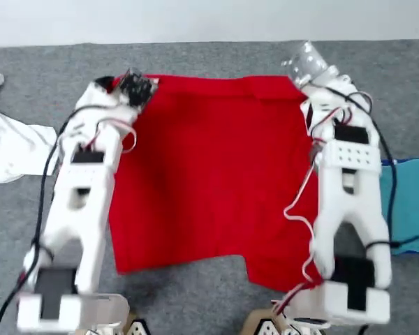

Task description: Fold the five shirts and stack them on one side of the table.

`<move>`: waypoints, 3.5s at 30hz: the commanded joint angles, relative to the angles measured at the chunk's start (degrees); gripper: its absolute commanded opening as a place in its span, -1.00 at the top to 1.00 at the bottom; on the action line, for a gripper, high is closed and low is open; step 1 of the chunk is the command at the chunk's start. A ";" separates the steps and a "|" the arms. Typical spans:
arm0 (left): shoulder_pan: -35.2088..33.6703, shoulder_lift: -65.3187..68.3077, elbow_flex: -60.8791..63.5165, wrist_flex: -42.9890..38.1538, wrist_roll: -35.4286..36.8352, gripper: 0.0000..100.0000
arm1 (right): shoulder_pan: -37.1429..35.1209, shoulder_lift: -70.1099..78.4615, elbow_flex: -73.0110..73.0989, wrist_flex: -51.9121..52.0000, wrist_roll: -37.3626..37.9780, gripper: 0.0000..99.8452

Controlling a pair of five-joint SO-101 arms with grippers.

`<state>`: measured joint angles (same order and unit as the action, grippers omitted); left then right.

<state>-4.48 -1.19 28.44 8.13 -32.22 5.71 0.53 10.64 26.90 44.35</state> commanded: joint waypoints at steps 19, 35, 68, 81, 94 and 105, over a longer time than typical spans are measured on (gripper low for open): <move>2.11 32.88 -50.77 33.67 6.33 0.99 | -0.66 22.37 -32.00 11.74 -2.90 0.97; 2.20 33.32 -60.97 79.82 -20.04 0.99 | -0.57 22.37 -49.14 58.42 4.40 0.97; 0.88 26.37 -40.13 92.57 -44.92 1.00 | 0.75 -13.32 0.62 73.10 6.77 0.98; 0.53 18.20 -29.41 92.48 -51.16 1.00 | 0.75 -13.32 12.92 62.02 6.86 0.98; -0.18 13.63 -26.68 92.66 -53.01 1.00 | 6.55 -13.58 17.93 57.01 10.11 0.98; 1.05 10.46 -18.42 92.40 -53.19 1.00 | 6.29 -13.41 17.93 58.24 10.11 0.98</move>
<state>-3.52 9.98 9.89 98.77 -84.97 11.34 -10.02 28.75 84.66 54.02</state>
